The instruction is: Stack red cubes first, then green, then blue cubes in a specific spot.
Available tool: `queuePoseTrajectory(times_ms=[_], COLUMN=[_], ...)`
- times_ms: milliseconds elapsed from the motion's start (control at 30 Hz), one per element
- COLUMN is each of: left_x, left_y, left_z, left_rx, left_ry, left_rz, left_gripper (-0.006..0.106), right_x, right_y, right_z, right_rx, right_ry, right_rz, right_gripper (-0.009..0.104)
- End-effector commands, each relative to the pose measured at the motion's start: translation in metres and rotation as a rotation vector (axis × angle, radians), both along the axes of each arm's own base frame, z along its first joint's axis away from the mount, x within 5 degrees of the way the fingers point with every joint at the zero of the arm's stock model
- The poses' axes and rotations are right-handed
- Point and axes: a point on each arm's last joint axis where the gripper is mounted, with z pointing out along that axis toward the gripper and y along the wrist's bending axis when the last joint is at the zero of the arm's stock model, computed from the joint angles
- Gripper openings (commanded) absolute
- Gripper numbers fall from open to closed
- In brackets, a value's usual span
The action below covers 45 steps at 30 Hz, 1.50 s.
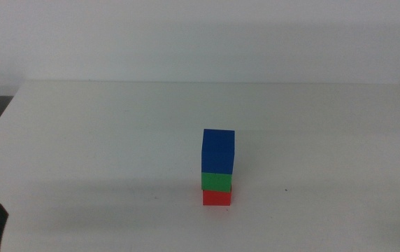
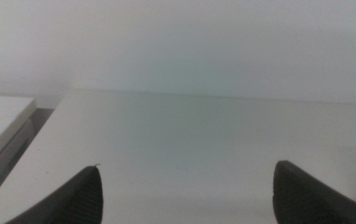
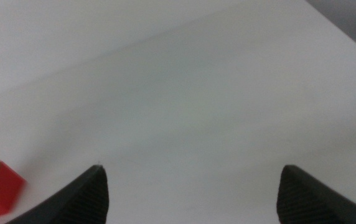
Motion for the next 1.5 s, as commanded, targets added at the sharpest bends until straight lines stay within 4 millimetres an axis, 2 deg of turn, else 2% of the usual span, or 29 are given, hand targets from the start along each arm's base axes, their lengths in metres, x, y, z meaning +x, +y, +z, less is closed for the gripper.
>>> queuePoseTrajectory(times_ms=[0, 167, 333, 600, 900, 1067, 1467], left_x=[0.002, 0.006, 0.006, 0.006, 0.006, 0.006, 0.006], left_y=[0.001, 0.002, 0.003, 0.005, 0.005, 0.005, 0.005], left_z=[-0.006, -0.021, -0.021, -0.020, -0.020, -0.020, -0.020], left_rx=[0.009, 0.008, 0.027, 0.166, 0.166, 0.166, 0.164], left_ry=[-0.031, -0.040, -0.048, -0.068, -0.068, -0.068, -0.068], left_rz=[0.015, 0.027, 0.030, 0.040, 0.040, 0.040, 0.040], left_gripper=[0.094, 0.094, 0.094, 0.094, 0.094, 0.094, 0.094], right_x=[0.002, 0.004, 0.007, 0.007, 0.006, 0.007, 0.007], right_y=[-0.002, -0.001, 0.001, 0.002, 0.004, 0.006, 0.007], right_z=[-0.009, -0.017, -0.008, -0.007, -0.009, 0.000, 0.001], right_rx=[-0.043, -0.064, -0.044, -0.016, 0.053, -0.345, -0.364], right_ry=[-0.008, -0.027, -0.133, -0.133, -0.111, -0.233, -0.247], right_rz=[-0.019, -0.009, 0.015, 0.016, 0.011, 0.129, 0.143], right_gripper=[0.093, 0.093, 0.093, 0.093, 0.093, 0.093, 0.093])
